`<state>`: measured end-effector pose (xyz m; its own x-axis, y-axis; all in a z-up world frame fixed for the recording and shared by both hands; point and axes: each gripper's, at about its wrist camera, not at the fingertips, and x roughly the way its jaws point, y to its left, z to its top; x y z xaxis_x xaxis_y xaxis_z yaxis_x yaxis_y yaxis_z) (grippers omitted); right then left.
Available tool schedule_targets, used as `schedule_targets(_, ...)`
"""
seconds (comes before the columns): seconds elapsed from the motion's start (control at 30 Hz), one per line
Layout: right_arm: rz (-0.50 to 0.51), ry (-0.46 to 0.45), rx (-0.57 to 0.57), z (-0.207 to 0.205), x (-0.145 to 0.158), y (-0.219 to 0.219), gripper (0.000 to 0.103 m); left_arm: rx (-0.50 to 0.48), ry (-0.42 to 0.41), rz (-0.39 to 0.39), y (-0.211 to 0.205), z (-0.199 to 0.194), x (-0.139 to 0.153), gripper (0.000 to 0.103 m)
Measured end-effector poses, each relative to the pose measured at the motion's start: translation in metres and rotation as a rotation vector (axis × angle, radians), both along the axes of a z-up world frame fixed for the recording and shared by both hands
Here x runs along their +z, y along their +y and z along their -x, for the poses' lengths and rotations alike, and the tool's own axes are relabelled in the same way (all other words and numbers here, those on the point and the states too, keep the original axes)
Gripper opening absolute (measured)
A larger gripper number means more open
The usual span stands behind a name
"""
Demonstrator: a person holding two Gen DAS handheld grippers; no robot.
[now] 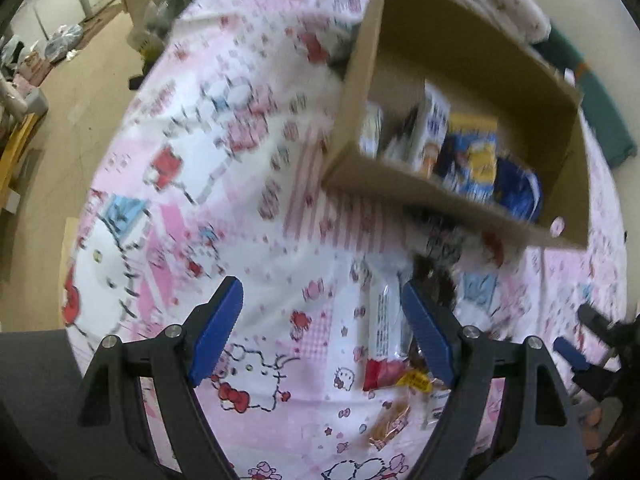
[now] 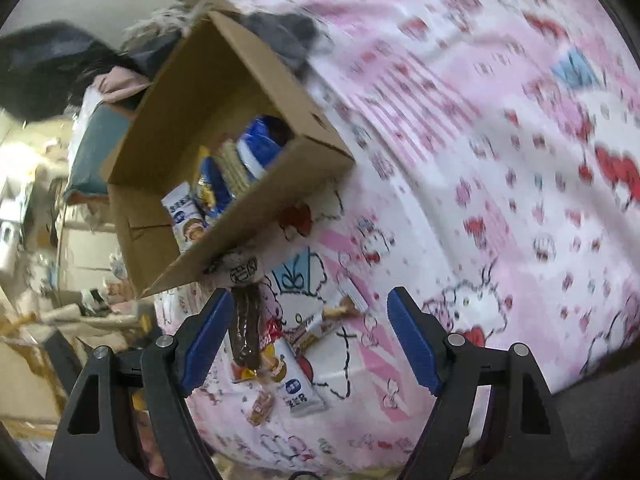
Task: Organize snacks
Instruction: 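Grasp the red-bottomed bar with the left gripper while the right grasps the rice cake packet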
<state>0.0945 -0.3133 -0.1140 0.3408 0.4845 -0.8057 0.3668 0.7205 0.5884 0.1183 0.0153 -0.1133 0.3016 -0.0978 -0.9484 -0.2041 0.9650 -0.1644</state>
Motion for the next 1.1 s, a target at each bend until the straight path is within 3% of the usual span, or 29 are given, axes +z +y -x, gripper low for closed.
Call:
schedule_targets(0.23,-0.008,-0.006,-0.014,-0.001,0.001,-0.004,0.082,-0.068,0.099,-0.054,-0.025,-0.008,-0.037,0.079)
schedule_targets(0.67,-0.007,0.014,0.007,-0.011,-0.004,0.009,0.082,-0.189,0.107,-0.079,-0.062,-0.011,-0.049,0.079)
schedule_targets(0.7,-0.004,0.014,0.013,-0.012,-0.005,0.01,0.082,-0.201,0.103,-0.098,-0.065,-0.011,-0.05,0.07)
schedule_targets(0.77,-0.003,0.016,0.024,-0.013,-0.006,0.013,0.082,-0.219,0.088,-0.185,-0.072,-0.009,-0.048,0.027)
schedule_targets(0.8,-0.009,0.022,0.032,-0.013,-0.007,0.015,0.082,-0.223,0.081,-0.201,-0.073,-0.009,-0.045,0.027)
schedule_targets(0.87,-0.012,0.051,0.064,-0.014,-0.015,0.021,0.082,-0.204,0.079,-0.14,-0.067,-0.009,-0.038,0.027)
schedule_targets(0.93,-0.008,0.104,0.099,-0.016,-0.029,0.033,0.081,-0.18,0.051,-0.133,-0.06,-0.008,-0.027,0.027)
schedule_targets(1.0,-0.032,0.187,0.14,-0.021,-0.051,0.048,0.069,-0.145,0.037,-0.105,-0.052,-0.007,-0.018,0.027)
schedule_targets(1.07,0.017,0.229,0.179,-0.03,-0.065,0.06,0.038,-0.128,0.033,-0.084,-0.045,-0.006,-0.013,0.027)
schedule_targets(1.1,0.063,0.217,0.201,-0.035,-0.064,0.064,0.033,-0.123,0.026,-0.085,-0.041,-0.006,-0.009,0.027)
